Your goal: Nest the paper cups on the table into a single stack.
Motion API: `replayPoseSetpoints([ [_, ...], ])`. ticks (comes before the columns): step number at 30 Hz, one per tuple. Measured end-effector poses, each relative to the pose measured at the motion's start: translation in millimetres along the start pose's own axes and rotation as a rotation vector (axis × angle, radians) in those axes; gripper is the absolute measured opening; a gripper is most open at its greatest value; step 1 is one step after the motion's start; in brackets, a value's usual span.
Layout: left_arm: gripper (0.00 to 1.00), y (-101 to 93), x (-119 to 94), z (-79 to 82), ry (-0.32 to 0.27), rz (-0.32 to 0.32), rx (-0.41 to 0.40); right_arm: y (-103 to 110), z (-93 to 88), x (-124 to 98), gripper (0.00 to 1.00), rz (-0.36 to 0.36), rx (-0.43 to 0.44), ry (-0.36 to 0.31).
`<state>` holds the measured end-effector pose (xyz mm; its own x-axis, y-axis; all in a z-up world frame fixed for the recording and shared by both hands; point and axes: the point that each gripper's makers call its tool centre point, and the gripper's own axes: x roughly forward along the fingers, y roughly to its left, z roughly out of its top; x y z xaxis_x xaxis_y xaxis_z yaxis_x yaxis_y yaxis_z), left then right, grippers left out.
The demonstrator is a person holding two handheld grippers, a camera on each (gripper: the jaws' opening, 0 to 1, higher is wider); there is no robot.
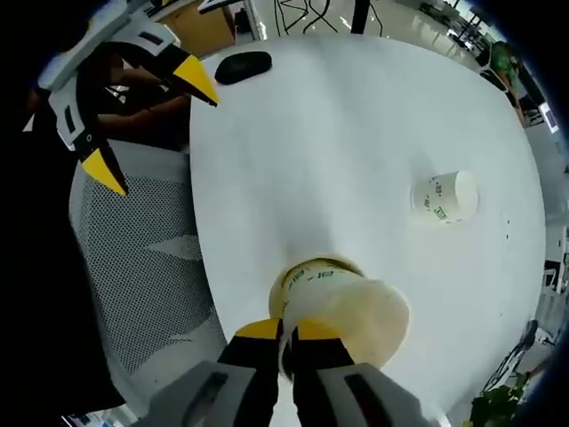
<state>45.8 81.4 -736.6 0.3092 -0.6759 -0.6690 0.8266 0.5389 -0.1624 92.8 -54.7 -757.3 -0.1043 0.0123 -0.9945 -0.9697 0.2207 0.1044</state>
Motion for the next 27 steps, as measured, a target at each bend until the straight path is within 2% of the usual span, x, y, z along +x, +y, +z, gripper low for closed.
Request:
replayPoseSetpoints([
  [6,0.59,-2.1,1,0.8,0.002,0.000,0.005,2,-2.6,-2,0.01,-0.002,0.004,-0.003],
  [13,0.59,-3.1,4,4.9,-0.001,0.004,0.008,5,-0.8,-9,0.04,0.005,0.032,-0.053],
  [16,0.59,-3.4,4,6.8,-0.006,0.005,0.010,2,-0.7,-8,0.08,0.003,0.033,-0.065],
  [21,0.59,-5.4,6,6.3,-0.006,0.010,0.012,-6,-7.1,-17,0.17,-0.040,0.054,-0.105],
  [27,0.59,-5.0,6,7.6,-0.022,0.029,-0.001,-8,-10.6,-23,0.22,-0.037,0.085,-0.161],
])
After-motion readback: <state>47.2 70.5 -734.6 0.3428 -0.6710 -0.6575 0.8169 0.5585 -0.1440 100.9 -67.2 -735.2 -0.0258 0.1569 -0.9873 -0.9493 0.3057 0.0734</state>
